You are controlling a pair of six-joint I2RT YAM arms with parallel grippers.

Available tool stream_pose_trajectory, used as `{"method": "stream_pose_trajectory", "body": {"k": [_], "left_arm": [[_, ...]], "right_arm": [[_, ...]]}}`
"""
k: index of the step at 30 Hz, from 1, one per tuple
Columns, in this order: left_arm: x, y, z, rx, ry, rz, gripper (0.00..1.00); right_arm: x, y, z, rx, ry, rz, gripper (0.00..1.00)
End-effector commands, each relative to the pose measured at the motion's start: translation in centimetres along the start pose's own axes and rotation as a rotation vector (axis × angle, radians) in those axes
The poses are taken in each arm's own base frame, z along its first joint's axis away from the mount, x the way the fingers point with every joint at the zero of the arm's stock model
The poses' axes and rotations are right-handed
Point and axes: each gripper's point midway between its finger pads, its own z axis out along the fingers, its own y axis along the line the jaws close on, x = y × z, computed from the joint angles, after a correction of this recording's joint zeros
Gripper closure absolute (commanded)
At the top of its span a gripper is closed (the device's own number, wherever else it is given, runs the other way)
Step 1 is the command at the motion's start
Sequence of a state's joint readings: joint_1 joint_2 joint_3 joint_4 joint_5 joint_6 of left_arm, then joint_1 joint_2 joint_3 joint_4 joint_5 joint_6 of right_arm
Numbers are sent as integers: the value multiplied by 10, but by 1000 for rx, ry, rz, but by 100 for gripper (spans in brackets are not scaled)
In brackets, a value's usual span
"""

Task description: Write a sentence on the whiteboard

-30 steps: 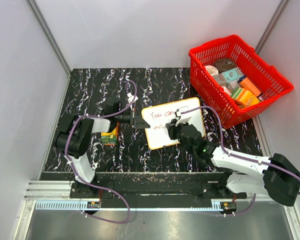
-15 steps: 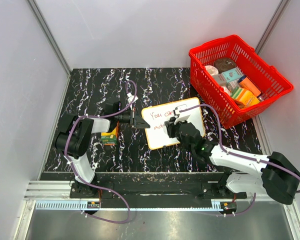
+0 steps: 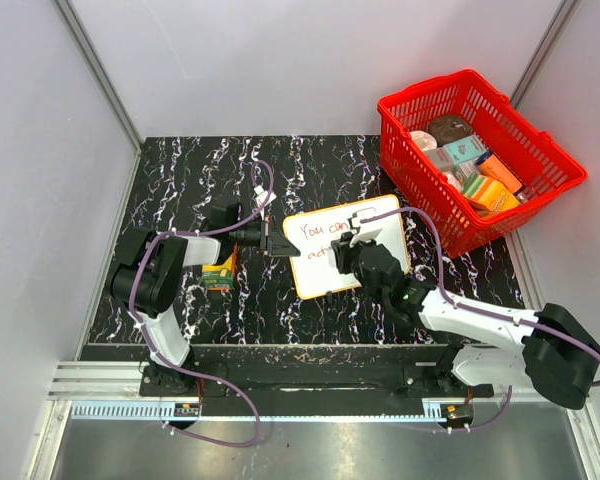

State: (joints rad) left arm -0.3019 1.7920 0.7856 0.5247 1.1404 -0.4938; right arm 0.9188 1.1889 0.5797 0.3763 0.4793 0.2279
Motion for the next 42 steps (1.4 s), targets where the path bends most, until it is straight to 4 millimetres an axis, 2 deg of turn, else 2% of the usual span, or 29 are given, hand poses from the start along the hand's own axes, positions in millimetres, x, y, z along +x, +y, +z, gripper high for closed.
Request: {"method": "stream_pose_trajectory", "body": {"k": [1, 5, 12, 21, 28, 31, 37, 42], "left_arm": [[-8, -20, 1, 52, 9, 71, 100], [-9, -20, 1, 53, 8, 76, 100], [-8, -19, 1, 51, 11, 72, 100], [-8, -19, 1, 52, 12, 72, 100], [-8, -19, 1, 48, 10, 73, 100], [-8, -19, 1, 47, 10, 70, 100], [-8, -19, 1, 46, 11, 74, 100], [-8, -18, 1, 44, 11, 74, 100]], "right_arm": [[-24, -15, 0, 71, -64, 9, 100], [-21, -14, -3, 53, -56, 10, 100], [-2, -13, -5, 31, -3, 17, 100], [12, -12, -8, 13, 48, 21, 100], [17, -12, -14, 0, 61, 34, 100], [14, -12, -15, -1, 52, 37, 100], [-18, -8, -23, -24, -41, 77, 100], [-30, -12, -21, 1, -70, 69, 100]]}}
